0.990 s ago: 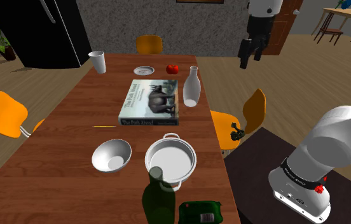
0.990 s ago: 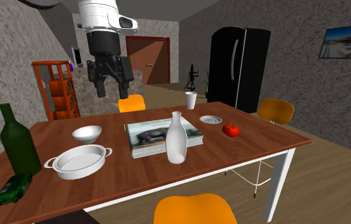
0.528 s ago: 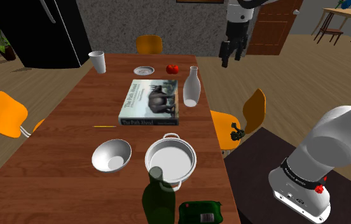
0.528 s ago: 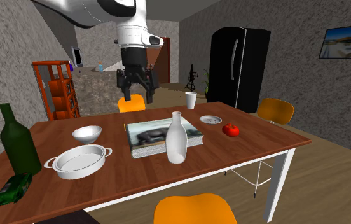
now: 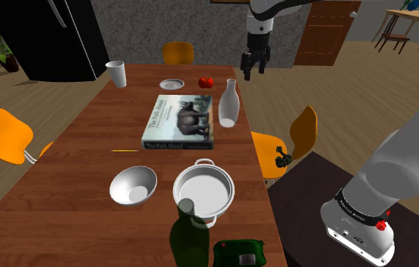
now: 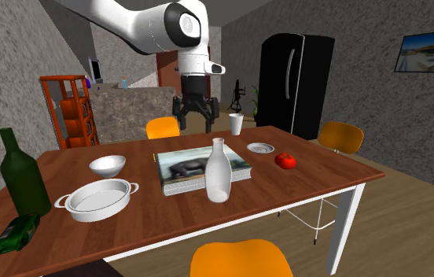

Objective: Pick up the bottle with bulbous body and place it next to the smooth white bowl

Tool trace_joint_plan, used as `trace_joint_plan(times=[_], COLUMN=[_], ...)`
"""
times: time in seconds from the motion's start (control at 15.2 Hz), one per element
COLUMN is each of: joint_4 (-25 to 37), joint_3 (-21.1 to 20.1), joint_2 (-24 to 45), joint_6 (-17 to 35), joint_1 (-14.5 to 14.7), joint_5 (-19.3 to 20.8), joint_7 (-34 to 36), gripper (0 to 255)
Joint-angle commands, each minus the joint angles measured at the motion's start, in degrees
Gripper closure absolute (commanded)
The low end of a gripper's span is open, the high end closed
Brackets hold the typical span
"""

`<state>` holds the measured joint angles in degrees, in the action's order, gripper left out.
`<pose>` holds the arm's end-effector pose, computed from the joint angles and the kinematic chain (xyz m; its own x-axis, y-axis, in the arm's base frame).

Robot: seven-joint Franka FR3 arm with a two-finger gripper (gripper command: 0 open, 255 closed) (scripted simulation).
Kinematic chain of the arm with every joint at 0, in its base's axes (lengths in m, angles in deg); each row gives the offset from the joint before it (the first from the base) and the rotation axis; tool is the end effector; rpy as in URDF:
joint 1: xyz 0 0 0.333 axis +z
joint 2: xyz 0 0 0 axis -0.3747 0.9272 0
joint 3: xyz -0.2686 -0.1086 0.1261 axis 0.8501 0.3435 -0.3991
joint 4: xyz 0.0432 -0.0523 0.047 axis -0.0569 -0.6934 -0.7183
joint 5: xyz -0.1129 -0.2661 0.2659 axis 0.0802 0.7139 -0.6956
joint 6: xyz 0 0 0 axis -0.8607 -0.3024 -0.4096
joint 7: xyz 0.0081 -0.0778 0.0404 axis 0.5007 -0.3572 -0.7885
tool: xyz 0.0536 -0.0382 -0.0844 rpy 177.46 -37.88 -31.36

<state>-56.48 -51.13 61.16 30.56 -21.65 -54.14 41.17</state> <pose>0.5258 -0.0044 0.5234 0.9948 0.0735 -0.0699 0.0760 -0.9966 0.0332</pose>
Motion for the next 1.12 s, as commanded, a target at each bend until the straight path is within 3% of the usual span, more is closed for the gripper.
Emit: trace_joint_plan(times=[0.0, 0.66, 1.06], joint_4=[4.2, 30.8, 25.9], joint_3=[0.1, 0.1, 0.1], joint_2=[4.8, 29.3, 29.1], joint_6=[0.4, -2.7, 2.0], joint_1=[0.0, -0.8, -0.8], joint_5=[-0.3, -2.0, -2.0], joint_7=[-0.7, -3.9, -3.9], gripper=[0, 0, 0])
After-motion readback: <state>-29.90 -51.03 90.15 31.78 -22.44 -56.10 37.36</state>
